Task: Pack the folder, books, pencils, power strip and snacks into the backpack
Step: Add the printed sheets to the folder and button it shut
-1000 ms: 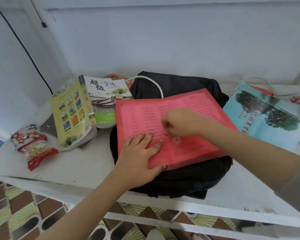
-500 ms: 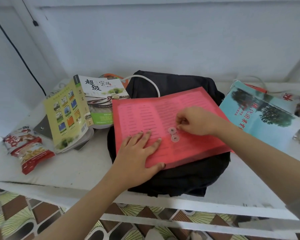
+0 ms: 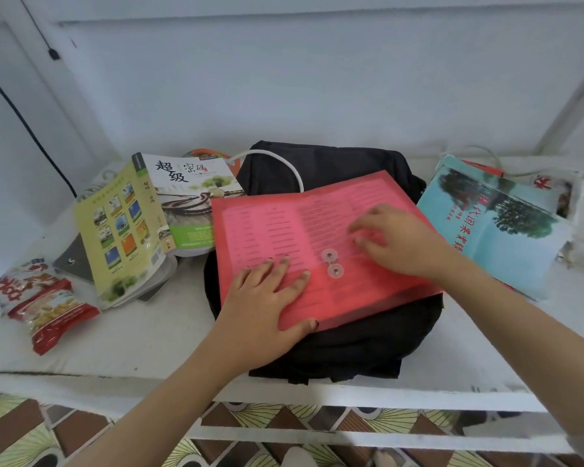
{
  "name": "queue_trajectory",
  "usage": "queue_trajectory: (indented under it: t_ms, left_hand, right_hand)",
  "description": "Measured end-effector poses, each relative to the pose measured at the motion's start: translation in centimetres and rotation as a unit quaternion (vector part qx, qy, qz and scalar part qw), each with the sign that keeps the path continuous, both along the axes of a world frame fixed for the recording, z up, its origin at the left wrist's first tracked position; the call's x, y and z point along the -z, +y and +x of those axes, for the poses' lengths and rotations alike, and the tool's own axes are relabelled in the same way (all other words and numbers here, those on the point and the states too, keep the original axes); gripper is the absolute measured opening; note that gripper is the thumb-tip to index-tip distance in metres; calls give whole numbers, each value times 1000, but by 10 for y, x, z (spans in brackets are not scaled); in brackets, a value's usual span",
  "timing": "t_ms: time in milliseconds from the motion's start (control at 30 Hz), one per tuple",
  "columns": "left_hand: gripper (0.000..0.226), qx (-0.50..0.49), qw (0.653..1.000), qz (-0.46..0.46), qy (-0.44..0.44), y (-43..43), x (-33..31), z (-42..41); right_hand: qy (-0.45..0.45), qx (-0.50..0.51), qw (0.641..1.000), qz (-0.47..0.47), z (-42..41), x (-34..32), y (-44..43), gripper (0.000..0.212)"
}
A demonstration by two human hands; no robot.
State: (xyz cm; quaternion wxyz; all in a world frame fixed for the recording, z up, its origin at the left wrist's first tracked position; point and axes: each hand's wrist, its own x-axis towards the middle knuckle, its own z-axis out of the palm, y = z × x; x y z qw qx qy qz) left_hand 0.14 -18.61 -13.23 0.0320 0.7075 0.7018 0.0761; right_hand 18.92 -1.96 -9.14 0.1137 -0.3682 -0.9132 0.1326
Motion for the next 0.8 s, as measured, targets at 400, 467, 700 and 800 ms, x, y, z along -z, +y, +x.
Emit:
queue_trajectory:
  t_ms: [400, 467, 700, 800]
  left_hand:
    - [79, 40, 999, 22, -23, -6, 6, -16]
    - [76, 57, 997, 21, -44, -7, 7, -21]
    - [66, 99, 991, 25, -92, -8, 6, -33]
    - [67, 101, 989, 32, -107, -8, 4, -35]
  right_hand:
    - [226, 191, 888, -352, 68, -19, 7, 62]
    - [294, 133, 826, -462, 77, -22, 3, 62]
    - [231, 33, 773, -590, 95, -8, -1, 53]
    - [249, 50, 766, -591, 96, -5, -9, 51]
